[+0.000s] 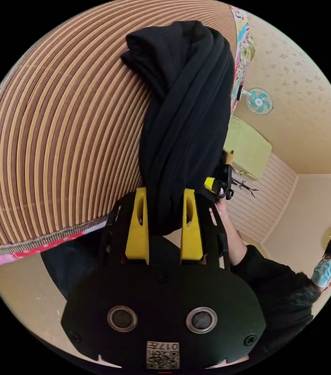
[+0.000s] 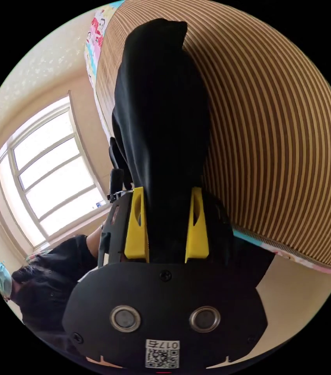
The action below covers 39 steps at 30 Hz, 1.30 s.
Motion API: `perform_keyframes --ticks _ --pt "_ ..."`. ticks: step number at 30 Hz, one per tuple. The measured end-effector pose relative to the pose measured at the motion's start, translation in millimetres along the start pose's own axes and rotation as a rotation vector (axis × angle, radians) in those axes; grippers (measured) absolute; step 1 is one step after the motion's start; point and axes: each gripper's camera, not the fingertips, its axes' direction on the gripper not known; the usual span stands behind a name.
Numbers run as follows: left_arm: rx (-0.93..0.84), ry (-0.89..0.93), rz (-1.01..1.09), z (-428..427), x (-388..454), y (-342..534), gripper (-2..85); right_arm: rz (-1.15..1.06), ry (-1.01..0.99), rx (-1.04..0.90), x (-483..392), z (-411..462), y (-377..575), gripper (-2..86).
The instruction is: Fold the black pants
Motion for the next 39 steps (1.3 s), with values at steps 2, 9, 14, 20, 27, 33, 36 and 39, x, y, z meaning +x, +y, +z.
perform_keyframes --ticks 2,9,14,20,27,33,36,39 --pt "-0.023 0.035 0.058 1.7 18.4 24.1 10.7 -0.068 -0.137 -0.030 -7.0 -6.8 39.7 12.4" --pt "0.064 0.070 0.339 28.7 194.5 59.2 10.0 -0.312 -0.246 0.208 -76.0 -138.0 142.6 10.7" --pt "-0.009 0.110 0.624 103.3 342.9 35.2 10.0 -0.566 -0.114 0.428 -139.9 -308.0 246.9 10.6" --pt "-0.028 0.192 0.864 233.4 495.3 -6.3 10.2 -0.719 0.195 0.616 -190.8 -486.3 340.5 11.1" --pt "-0.203 -0.222 0.636 384.0 490.7 -33.2 10.7 -0.094 0.528 0.608 -50.3 -572.1 286.3 13.6" --pt "-0.241 -0.384 0.432 284.0 356.5 6.2 8.0 0.264 0.565 0.785 51.3 -459.0 299.3 8.7" --pt "0.014 -0.283 0.157 147.1 295.5 24.4 6.4 0.244 0.622 0.914 29.0 -376.5 332.7 4.4" --pt "0.280 -0.371 0.055 27.5 271.5 63.1 5.2 0.261 0.632 1.030 -13.2 -298.0 362.8 2.0"
